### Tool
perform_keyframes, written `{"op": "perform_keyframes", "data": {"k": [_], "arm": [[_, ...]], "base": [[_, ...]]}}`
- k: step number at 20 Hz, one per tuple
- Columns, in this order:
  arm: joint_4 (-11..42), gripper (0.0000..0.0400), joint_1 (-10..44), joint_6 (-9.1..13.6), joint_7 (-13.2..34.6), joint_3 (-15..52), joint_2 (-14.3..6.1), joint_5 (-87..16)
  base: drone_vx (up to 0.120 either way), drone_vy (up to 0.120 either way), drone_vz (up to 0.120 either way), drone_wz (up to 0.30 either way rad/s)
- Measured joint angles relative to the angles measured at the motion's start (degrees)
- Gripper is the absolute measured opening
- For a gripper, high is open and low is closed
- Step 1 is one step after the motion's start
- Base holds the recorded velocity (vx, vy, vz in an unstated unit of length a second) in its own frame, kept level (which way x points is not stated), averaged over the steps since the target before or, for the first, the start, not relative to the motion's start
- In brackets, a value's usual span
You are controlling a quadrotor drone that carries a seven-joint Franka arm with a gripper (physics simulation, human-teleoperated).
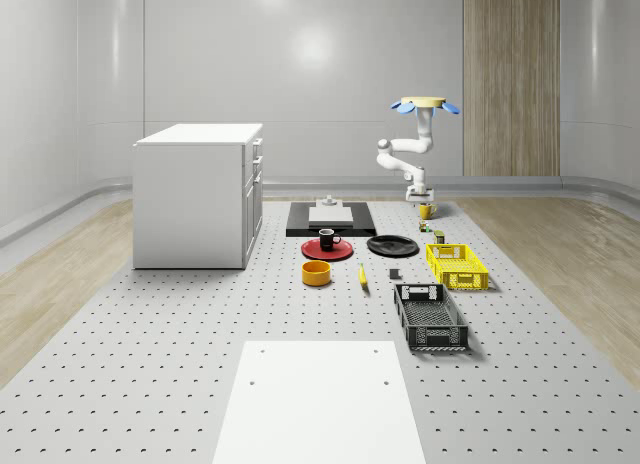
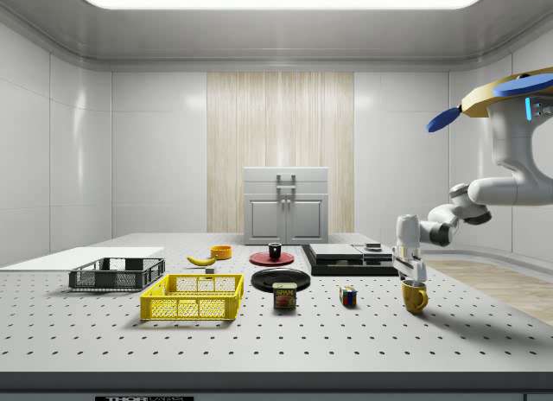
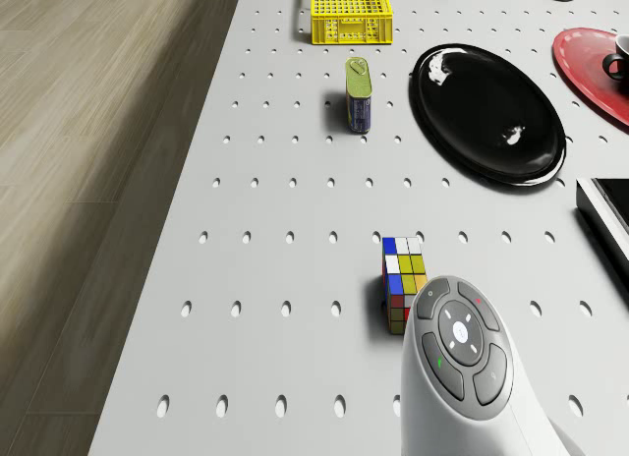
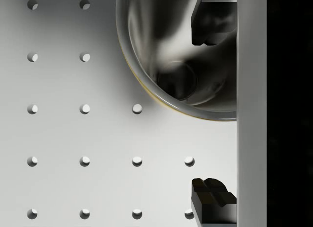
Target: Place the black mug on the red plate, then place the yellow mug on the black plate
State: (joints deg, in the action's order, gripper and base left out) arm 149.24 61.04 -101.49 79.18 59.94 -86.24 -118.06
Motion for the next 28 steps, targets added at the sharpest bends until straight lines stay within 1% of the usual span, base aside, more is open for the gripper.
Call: {"op": "perform_keyframes", "data": {"k": [9, 20, 21, 22, 23, 25, 28], "arm": [[0.08, 0.04, 0.55, 0.25, 0.66, -0.05, 0.26, -0.18], [-0.07, 0.04, 0.32, 0.21, 0.26, 0.03, 0.25, -0.07], [-0.08, 0.0336, 0.31, 0.21, 0.25, 0.03, 0.26, -0.07], [-0.08, 0.0286, 0.3, 0.21, 0.25, 0.03, 0.26, -0.07], [-0.08, 0.0247, 0.3, 0.21, 0.24, 0.04, 0.26, -0.07], [-0.08, 0.0193, 0.29, 0.21, 0.23, 0.04, 0.27, -0.07], [-0.09, 0.0149, 0.28, 0.22, 0.22, 0.04, 0.27, -0.07]], "base": [[0.0, 0.0, 0.0, 0.0], [0.0, 0.0, 0.0, 0.0], [0.0, 0.0, 0.0, 0.0], [0.0, 0.0, 0.0, 0.0], [0.0, 0.0, 0.0, 0.0], [0.0, 0.0, 0.0, 0.0], [0.0, 0.0, 0.0, 0.0]]}}
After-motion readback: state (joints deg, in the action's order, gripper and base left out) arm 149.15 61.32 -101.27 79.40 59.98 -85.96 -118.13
